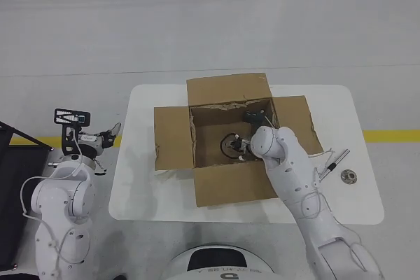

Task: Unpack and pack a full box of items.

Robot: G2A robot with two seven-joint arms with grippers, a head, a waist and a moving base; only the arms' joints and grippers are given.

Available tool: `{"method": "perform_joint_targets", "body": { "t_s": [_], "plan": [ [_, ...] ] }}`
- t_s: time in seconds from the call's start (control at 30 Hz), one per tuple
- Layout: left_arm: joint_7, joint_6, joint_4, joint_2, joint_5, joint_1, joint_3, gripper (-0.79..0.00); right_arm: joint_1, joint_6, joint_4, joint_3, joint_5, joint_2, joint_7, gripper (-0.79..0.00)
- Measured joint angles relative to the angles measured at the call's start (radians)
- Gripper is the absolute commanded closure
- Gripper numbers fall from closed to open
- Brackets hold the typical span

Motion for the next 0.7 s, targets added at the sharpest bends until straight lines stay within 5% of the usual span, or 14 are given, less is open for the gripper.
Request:
{"method": "perform_joint_targets", "body": {
  "t_s": [0.23,0.43,0.7],
  "plan": [
    [0.0,0.0,0.0,0.0,0.0,0.0,0.0,-0.785,-0.139,-0.227,-0.216,0.077,0.123,0.023,-0.071,-0.782],
    [0.0,0.0,0.0,0.0,0.0,0.0,0.0,-0.785,-0.177,-0.065,-0.26,0.074,-0.023,0.033,-0.048,-0.785],
    [0.0,0.0,0.0,0.0,0.0,0.0,0.0,-0.785,-0.119,0.085,-0.187,0.026,-0.183,0.035,0.124,-0.785]
  ]
}}
